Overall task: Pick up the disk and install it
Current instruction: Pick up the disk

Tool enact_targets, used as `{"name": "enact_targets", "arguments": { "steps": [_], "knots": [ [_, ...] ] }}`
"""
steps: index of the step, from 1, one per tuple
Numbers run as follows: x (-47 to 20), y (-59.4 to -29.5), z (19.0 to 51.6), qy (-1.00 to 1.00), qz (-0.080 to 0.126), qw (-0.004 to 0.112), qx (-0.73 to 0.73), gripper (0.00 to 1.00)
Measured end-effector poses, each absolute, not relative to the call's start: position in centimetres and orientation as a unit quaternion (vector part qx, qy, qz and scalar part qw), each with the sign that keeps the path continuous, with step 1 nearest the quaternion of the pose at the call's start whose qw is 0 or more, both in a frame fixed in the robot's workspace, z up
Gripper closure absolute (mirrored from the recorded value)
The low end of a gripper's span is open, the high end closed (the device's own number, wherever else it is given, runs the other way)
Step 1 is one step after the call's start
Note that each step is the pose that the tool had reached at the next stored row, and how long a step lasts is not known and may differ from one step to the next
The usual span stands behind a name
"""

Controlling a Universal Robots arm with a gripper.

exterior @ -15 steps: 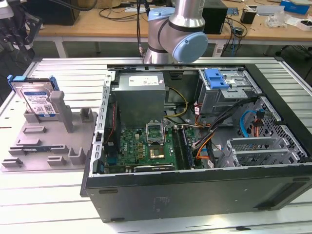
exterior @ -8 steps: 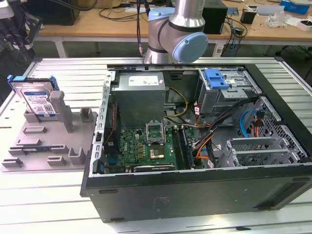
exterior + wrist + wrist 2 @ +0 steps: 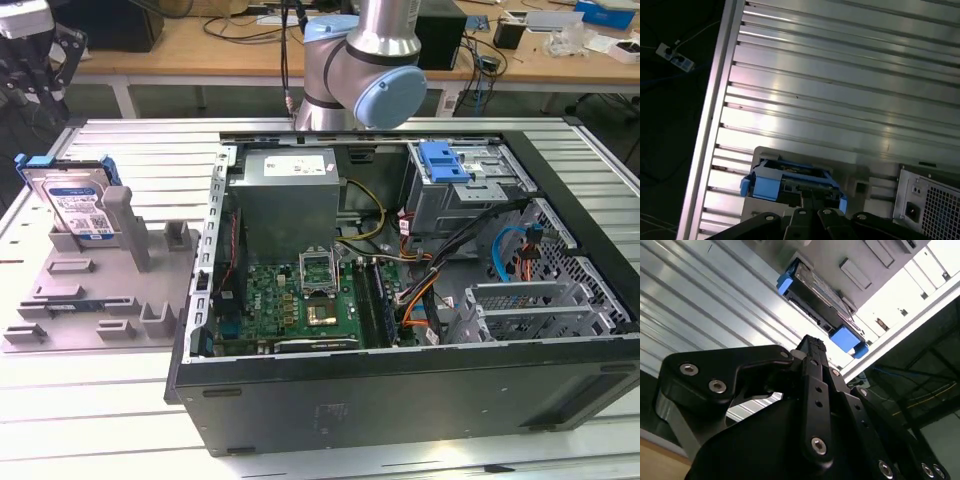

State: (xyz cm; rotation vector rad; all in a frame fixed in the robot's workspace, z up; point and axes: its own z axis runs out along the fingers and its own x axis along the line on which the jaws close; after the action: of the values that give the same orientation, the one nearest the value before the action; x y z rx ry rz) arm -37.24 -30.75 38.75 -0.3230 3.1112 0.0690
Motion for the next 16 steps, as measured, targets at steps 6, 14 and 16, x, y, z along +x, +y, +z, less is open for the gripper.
{"name": "enact_targets", "arguments": {
  "steps": [6,14,16],
  "knots": [
    [-37.24,-30.75,38.68,0.984,0.022,0.002,-0.178,0.64],
    [-37.24,-30.75,38.59,0.962,0.023,-0.003,-0.271,0.58],
    [-37.23,-30.75,38.55,0.952,0.023,-0.005,-0.306,0.57]
  ]
}}
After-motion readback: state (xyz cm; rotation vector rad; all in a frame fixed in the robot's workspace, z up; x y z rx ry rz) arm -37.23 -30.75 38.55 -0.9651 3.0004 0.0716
